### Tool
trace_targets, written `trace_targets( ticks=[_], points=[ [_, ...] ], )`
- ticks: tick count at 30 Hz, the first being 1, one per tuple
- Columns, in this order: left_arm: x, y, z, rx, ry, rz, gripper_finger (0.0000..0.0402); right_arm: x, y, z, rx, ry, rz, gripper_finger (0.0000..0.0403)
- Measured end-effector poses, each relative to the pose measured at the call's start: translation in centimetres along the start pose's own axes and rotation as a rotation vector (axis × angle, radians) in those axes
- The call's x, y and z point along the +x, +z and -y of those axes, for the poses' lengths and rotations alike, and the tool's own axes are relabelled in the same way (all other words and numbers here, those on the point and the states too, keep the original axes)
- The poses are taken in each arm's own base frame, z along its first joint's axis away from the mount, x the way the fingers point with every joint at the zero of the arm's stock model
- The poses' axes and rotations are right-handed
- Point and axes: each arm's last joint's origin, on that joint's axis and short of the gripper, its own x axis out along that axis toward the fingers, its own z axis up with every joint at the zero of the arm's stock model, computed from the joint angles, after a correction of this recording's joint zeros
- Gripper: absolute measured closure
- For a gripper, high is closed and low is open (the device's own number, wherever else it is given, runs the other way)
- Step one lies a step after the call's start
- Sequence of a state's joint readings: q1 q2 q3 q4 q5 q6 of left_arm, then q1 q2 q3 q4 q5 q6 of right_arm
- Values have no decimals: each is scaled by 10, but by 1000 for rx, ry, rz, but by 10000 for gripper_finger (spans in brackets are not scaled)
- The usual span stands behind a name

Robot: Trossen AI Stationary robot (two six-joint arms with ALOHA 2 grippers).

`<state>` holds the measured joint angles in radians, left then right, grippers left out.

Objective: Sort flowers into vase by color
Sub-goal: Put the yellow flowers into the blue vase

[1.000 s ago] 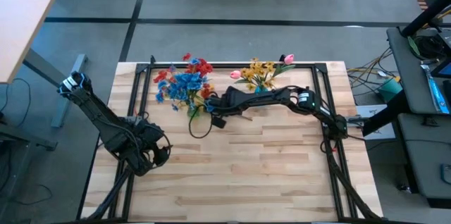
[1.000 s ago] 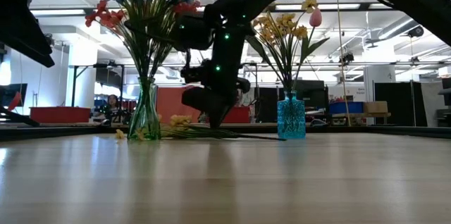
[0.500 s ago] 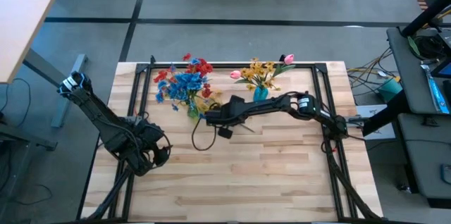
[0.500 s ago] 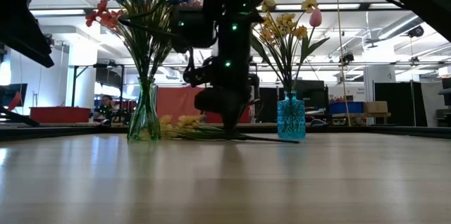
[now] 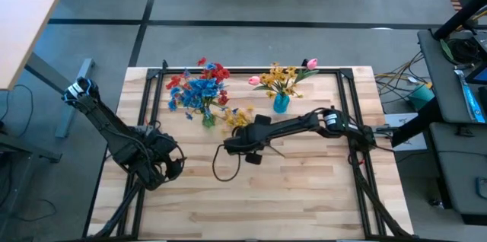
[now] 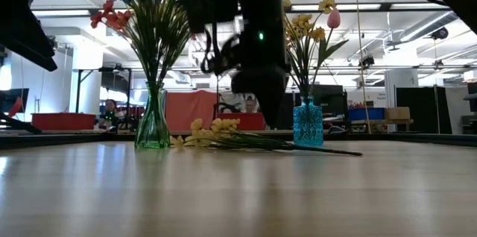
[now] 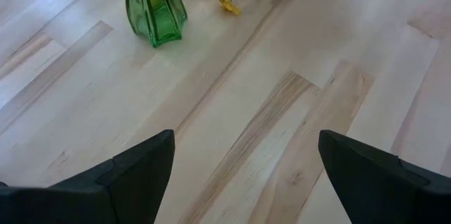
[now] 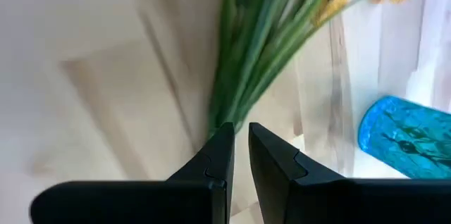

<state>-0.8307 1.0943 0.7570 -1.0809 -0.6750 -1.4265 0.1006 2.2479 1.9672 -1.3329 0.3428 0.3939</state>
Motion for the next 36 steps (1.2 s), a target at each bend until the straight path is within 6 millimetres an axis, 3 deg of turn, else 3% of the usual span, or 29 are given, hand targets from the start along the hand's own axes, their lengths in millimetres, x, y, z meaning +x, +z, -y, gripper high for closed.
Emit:
trace_targets(
  ticks=[14, 21, 28, 36],
  points=[
    [0, 0, 1, -4, -9, -5, 66, -51, -14, -4, 6, 68, 162, 365],
    [0, 0, 3, -16, -26, -8, 66, -68, -36, -7, 37, 122, 274, 365],
    [0, 0, 5, -29, -44, -7, 66, -66, -76, -3, 157, 179, 362, 365],
    [0, 0, 6, -35, -52, -6, 66, -43, -107, 3, 281, 251, 396, 365]
  ],
)
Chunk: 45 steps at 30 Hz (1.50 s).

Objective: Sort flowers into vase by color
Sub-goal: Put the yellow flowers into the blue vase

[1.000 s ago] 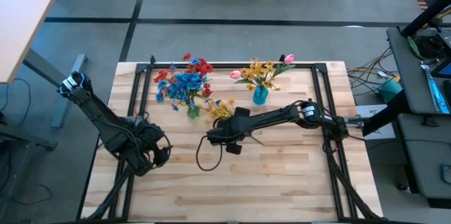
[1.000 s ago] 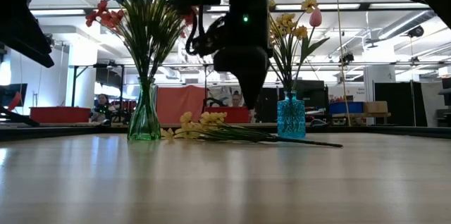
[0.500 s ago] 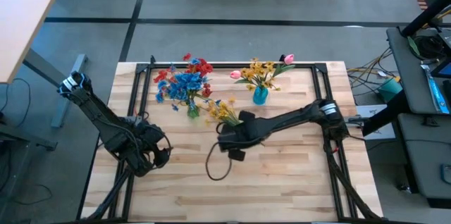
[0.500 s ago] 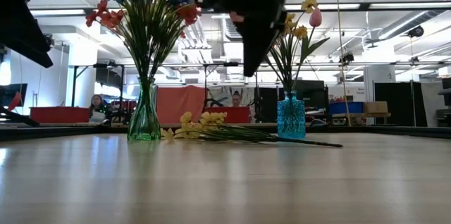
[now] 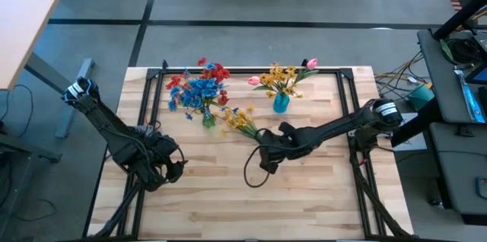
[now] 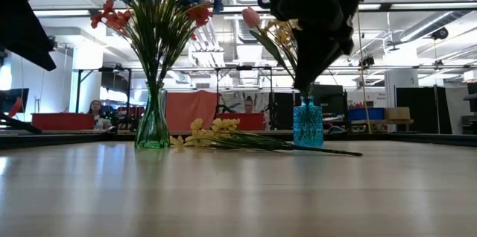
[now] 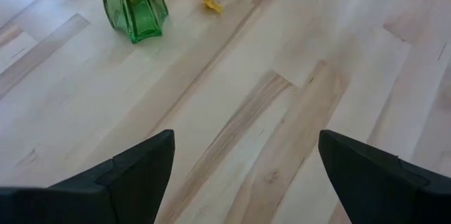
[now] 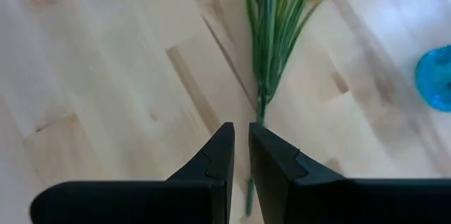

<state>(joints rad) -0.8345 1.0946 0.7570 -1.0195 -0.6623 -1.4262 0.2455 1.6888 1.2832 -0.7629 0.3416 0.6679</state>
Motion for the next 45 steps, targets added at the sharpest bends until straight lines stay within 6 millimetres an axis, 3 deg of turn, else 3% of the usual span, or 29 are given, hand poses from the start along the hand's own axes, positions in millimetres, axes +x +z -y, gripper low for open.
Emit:
trace_targets(
  ticks=[7, 17, 22, 27, 32, 36, 40, 45],
  points=[
    [0, 0, 1, -6, -7, 1, 66, 9, -4, -1, 6, 63, 60, 340],
    [0, 0, 1, -10, -13, 2, 66, 43, 3, -17, -155, 106, 144, 182],
    [0, 0, 2, -12, -15, 2, 66, 68, 10, -5, -105, 59, 130, 124],
    [0, 0, 2, -12, -16, 2, 66, 88, 15, 10, -5, -54, 129, 101],
    [0, 0, 2, -14, -18, 2, 66, 102, 17, 19, 21, -82, 112, 108],
    [0, 0, 2, -14, -17, 2, 66, 116, 16, 23, 30, -88, 77, 139],
    [0, 0, 2, -15, -19, 3, 66, 130, 14, 27, 43, -41, 12, 198],
    [0, 0, 2, -15, -19, 4, 66, 137, 11, 28, 53, 7, -33, 314]
  ],
)
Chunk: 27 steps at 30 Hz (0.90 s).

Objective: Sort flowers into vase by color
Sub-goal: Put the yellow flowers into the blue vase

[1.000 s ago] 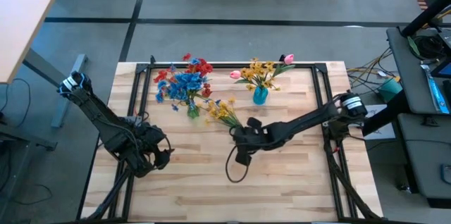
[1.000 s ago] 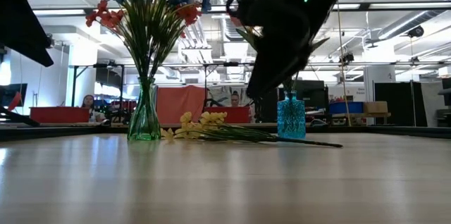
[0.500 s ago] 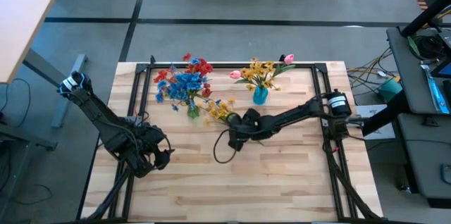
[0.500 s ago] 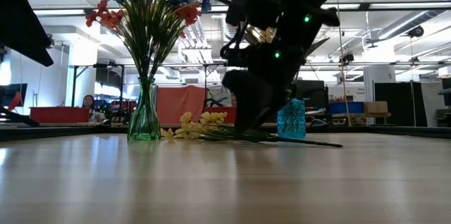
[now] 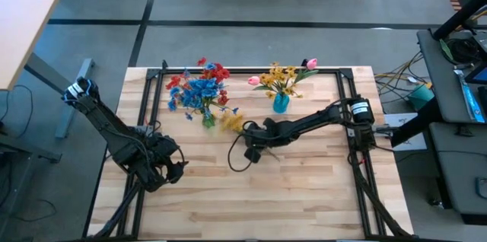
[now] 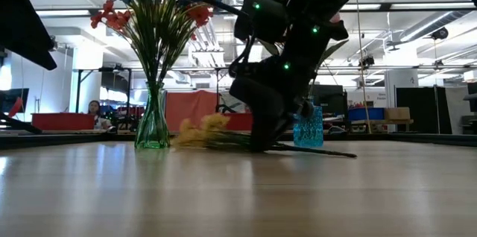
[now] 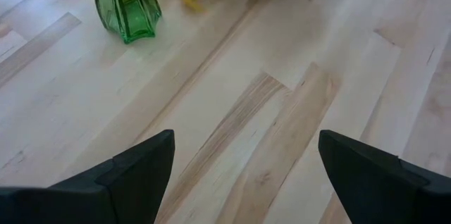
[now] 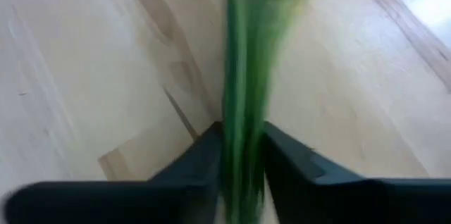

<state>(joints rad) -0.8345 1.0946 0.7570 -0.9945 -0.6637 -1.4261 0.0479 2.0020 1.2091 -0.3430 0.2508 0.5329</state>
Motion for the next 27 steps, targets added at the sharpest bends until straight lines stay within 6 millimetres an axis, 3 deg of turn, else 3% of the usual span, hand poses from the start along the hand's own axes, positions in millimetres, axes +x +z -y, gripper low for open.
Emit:
trace_targets(
  ticks=[3, 8, 11, 15, 19, 22, 27],
  points=[
    [0, 0, 0, 0, -1, 0, 66, -2, 1, -1, -1, 14, -1, 377],
    [0, 0, 0, -1, -2, 1, 66, -24, 3, -7, -9, 37, 42, 381],
    [0, 0, 1, -3, -4, 1, 66, -47, -5, -12, -62, 38, 38, 383],
    [0, 0, 1, -6, -8, 2, 66, -88, -13, -18, -75, 54, 173, 384],
    [0, 0, 1, -8, -10, 2, 66, -111, -34, -19, -104, 129, 311, 384],
    [0, 1, 3, -5, -21, 7, 66, -132, -43, -21, -117, 264, 505, 384],
    [-2, 6, 21, 75, -176, 83, 66, -145, -57, -11, -132, 383, 823, 385]
  ],
)
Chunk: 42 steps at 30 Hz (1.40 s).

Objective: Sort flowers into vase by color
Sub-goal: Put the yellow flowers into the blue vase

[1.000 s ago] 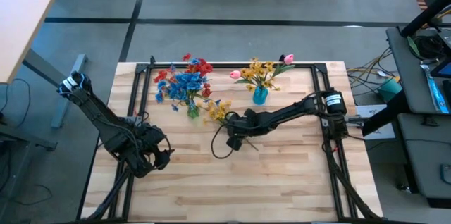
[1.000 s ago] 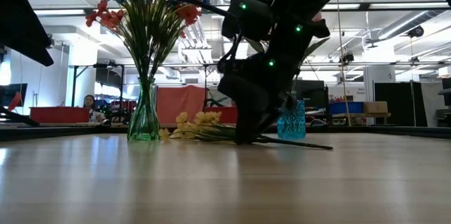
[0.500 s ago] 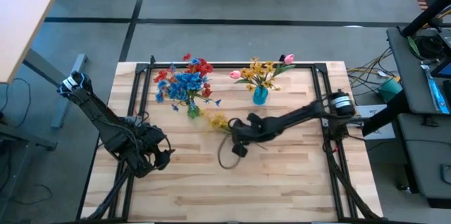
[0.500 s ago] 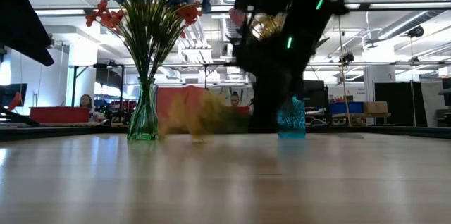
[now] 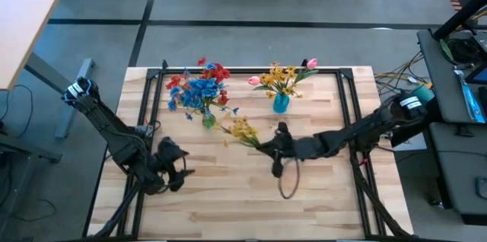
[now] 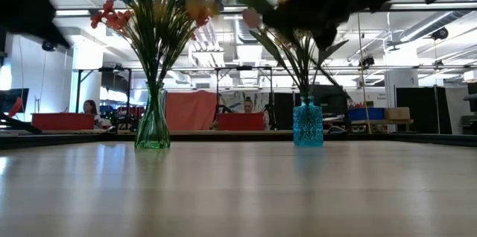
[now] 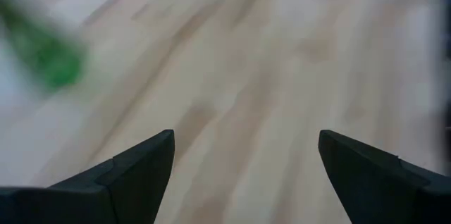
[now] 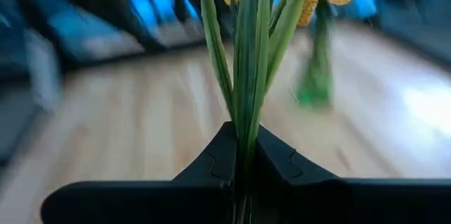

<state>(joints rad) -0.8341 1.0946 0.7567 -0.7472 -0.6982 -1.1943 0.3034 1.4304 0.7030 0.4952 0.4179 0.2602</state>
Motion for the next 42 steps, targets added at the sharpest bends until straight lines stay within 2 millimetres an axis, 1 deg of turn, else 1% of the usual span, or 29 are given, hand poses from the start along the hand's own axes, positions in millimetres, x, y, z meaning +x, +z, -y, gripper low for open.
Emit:
trace_targets(
  ticks=[3, 7, 11, 14, 19, 22, 25, 29, 31, 34, 38, 42],
  points=[
    [-1, 13, 19, 94, -128, 157, 66, -12, 0, 1, -24, 65, 195, 385],
    [-6, 41, 40, 237, -252, 389, 66, -22, -6, 5, -83, 105, 342, 385],
    [-5, 68, 50, 359, -379, 552, 66, -31, -3, 5, -132, 189, 460, 385],
    [7, 87, 50, 380, -439, 634, 66, -33, 0, 5, -203, 197, 506, 385],
    [43, 109, 46, 385, -337, 739, 66, -37, 4, 2, -359, 261, 587, 385],
    [56, 114, 48, 407, -307, 804, 66, -41, 10, 0, -417, 308, 680, 385],
    [65, 113, 52, 427, -302, 828, 66, -46, 17, -1, -423, 338, 762, 385],
    [85, 105, 57, 413, -306, 805, 66, -43, 30, -5, -397, 334, 796, 385],
    [96, 102, 61, 384, -316, 831, 66, -40, 38, -9, -377, 339, 816, 385],
    [115, 101, 66, 362, -315, 874, 67, -33, 43, -15, -383, 366, 816, 385],
    [139, 109, 74, 361, -294, 883, 78, -25, 47, -20, -370, 371, 820, 385],
    [160, 120, 83, 361, -320, 878, 90, -17, 45, -23, -374, 373, 803, 385]
  ],
)
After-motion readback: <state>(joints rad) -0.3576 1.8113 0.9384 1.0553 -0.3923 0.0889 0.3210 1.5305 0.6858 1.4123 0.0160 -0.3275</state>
